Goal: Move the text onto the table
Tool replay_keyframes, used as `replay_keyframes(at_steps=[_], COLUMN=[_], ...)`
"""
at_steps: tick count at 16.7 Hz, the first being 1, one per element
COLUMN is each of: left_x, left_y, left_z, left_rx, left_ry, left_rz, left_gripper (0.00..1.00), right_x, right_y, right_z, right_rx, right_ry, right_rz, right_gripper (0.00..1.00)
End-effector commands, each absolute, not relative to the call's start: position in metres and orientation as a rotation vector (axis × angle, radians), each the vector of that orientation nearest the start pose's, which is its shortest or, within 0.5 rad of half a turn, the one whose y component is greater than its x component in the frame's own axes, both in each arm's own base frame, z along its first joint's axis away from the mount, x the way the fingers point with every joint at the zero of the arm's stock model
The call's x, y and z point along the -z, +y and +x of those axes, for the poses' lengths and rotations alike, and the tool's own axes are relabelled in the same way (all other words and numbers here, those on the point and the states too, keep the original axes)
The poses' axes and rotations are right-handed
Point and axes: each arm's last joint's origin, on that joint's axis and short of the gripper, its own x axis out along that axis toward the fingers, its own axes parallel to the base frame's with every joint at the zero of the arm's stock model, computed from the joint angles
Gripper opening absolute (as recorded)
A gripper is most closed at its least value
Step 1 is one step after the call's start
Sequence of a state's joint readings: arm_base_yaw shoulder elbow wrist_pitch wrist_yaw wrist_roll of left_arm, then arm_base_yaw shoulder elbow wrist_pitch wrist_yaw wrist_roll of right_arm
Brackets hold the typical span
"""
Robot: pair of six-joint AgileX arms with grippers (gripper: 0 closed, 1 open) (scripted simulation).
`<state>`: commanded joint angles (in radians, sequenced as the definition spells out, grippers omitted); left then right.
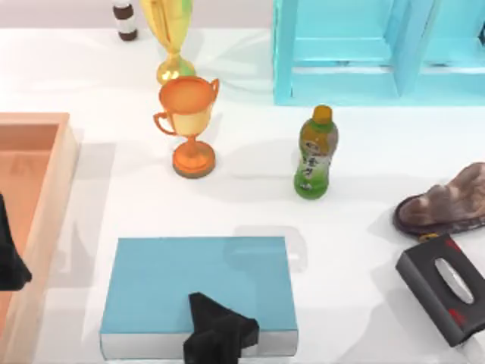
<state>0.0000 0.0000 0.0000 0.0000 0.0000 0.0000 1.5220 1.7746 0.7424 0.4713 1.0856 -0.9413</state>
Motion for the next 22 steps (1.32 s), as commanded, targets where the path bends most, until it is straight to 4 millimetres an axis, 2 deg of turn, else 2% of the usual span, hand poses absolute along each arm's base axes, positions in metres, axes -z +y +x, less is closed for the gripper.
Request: replay_keyframes(at_steps=[13,19,22], left_x=[-0.16,-0.16,-0.16], left_y=[-0.001,-0.001,-0.001], left_z=[0.106,0.106,0.106], left_rx=[0.0,0.0,0.0], left_ry=[0.0,0.0,0.0], left_rz=[0.0,0.0,0.0], left_gripper=[1.0,1.0,1.0], right_x=[-0.131,-0.105,-0.101], right_y=[0.322,0.322,0.322], right_z=[0.037,0.037,0.037], right_rx=[-0.493,-0.493,-0.493], right_ry=[-0.079,-0.079,-0.08], right_rz=[-1.489,-1.49,-1.49], right_gripper=[0.0,0.0,0.0])
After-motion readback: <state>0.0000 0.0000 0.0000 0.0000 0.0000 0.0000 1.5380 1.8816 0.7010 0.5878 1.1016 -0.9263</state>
